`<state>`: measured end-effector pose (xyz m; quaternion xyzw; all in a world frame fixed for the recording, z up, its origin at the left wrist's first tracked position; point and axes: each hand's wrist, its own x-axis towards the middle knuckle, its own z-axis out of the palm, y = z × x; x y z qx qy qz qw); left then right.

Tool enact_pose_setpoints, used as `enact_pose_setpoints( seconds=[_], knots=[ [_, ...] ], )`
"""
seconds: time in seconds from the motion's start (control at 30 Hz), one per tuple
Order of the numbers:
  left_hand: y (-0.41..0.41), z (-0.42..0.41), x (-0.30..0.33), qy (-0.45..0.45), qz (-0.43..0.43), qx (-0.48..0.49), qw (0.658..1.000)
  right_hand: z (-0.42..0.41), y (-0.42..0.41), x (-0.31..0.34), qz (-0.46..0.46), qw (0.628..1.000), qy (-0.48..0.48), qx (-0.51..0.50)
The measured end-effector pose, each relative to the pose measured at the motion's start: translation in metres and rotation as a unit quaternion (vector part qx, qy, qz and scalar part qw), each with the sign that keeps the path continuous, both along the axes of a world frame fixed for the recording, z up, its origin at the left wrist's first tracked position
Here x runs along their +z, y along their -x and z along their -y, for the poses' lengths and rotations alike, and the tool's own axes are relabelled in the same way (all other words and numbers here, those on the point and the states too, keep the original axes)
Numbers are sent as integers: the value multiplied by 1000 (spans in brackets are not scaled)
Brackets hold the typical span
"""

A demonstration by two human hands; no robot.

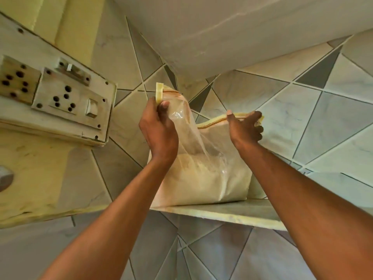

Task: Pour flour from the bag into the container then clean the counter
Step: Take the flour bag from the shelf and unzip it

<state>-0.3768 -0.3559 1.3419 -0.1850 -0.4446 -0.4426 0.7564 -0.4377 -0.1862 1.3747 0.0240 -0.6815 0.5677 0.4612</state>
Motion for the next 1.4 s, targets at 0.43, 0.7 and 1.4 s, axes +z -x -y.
enact_pose_setpoints(
  seconds=[0.43,0.7,1.4],
  knots=[
    [-66,12,6,-41,-49,44,997,-51,4,20,-23,947,105,302],
    [-131,32,21,-83,-20,36,996,-22,-65,33,-113,973,76,187],
    [-332,118,-65,-52,120,75,989,48,-230,-111,-50,939,168,296]
  ],
)
